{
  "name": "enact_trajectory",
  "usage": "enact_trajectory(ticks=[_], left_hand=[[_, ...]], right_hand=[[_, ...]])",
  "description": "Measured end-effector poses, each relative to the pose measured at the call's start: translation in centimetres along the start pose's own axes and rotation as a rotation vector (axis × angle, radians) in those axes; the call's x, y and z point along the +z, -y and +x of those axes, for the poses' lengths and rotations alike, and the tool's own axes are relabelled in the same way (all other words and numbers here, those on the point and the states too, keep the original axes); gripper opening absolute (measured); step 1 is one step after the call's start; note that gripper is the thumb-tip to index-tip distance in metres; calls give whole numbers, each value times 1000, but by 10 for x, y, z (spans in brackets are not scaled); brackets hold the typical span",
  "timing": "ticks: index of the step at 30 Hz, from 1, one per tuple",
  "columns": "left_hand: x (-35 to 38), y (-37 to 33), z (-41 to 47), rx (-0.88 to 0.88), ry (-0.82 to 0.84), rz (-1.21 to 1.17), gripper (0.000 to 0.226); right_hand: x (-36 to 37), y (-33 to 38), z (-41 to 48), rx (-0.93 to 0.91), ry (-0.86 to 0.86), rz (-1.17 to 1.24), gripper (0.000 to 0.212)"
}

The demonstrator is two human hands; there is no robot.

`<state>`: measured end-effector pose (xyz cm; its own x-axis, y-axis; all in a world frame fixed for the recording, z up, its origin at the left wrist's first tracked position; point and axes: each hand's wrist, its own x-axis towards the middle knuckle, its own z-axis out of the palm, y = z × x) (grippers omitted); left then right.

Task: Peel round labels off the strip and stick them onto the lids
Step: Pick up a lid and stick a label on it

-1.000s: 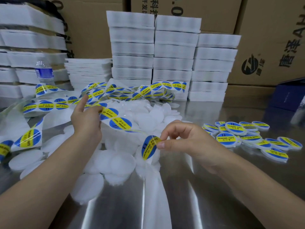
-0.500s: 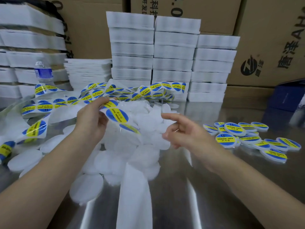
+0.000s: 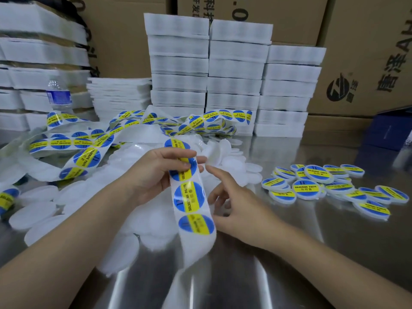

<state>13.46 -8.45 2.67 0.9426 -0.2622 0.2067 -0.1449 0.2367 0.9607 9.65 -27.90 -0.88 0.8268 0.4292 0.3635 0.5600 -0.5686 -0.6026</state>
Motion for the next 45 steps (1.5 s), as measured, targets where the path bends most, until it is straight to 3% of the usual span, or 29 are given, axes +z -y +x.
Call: enact_trajectory(ticks=[4,8,12,17,20,27,29,35,40,45], left_hand=[[-2,2,-5,-54,133,110,31],[-6,4,-2,-36,73,139,50],[-6,4,-1,-43,24,137,52],[-2,4,-3,-102,3,188,39],[3,2,-4,-119,25,276,16],[14,8,-6,-105,30,457,16],[16,9,-7,-87,43,435,10],[14,13,-6,-95,62,349,36],[14,12,-5,-143,40,310,32],[16,11,-5,-165,41,311,25]], right_hand=[[-2,-2,3,61,-43,176,78],[-9,-4,7,107,-95,350,77],[-13,-4,10,149,-163,470,72],[-18,-4,13,186,-273,687,67],[-24,-2,13,205,-302,810,59],[-31,0,13,264,-283,1070,52],[-32,0,13,275,-278,1105,51],[-34,1,11,276,-315,989,46],[-40,7,11,243,-372,1113,17],[-44,10,9,305,-325,1180,29]])
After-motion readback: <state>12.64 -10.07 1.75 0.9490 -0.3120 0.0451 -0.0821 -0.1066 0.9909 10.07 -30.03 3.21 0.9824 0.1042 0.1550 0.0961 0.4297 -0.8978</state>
